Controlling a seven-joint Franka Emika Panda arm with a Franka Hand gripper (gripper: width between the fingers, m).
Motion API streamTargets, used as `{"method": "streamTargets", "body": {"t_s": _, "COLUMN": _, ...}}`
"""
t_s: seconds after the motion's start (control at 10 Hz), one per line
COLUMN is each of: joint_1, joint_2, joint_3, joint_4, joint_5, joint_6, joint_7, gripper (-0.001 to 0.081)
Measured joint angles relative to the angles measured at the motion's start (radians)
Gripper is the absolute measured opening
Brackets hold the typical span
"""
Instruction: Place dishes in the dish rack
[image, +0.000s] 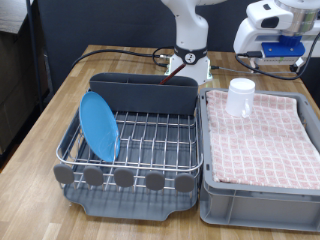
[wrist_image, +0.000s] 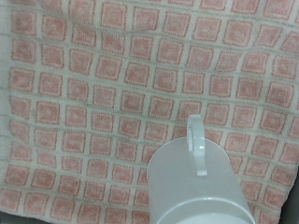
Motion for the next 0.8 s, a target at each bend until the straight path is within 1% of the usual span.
{"method": "streamTargets", "body": {"t_s": 0.2, "joint_1": 0.0, "joint_2": 0.009, "joint_3": 0.0, "joint_4": -0.028, "joint_5": 0.002, "joint_6": 0.039, "joint_7": 0.0, "gripper": 0.0803}}
{"method": "streamTargets", "body": {"t_s": 0.3, "joint_1": 0.0, "joint_2": 0.009, "joint_3": 0.0, "joint_4": -0.027, "joint_5": 0.001, "joint_6": 0.036, "joint_7": 0.0, "gripper": 0.0803}}
{"method": "streamTargets", "body": {"t_s": 0.5, "joint_1": -0.002, "joint_2": 0.012, "joint_3": -0.004, "joint_4": -0.024, "joint_5": 0.003, "joint_6": -0.005, "joint_7": 0.0, "gripper": 0.0803}}
{"method": "streamTargets", "body": {"t_s": 0.8, "joint_1": -0.005, "joint_2": 0.04, "joint_3": -0.013, "joint_4": -0.024, "joint_5": 0.02, "joint_6": -0.012, "joint_7": 0.0, "gripper": 0.0803}}
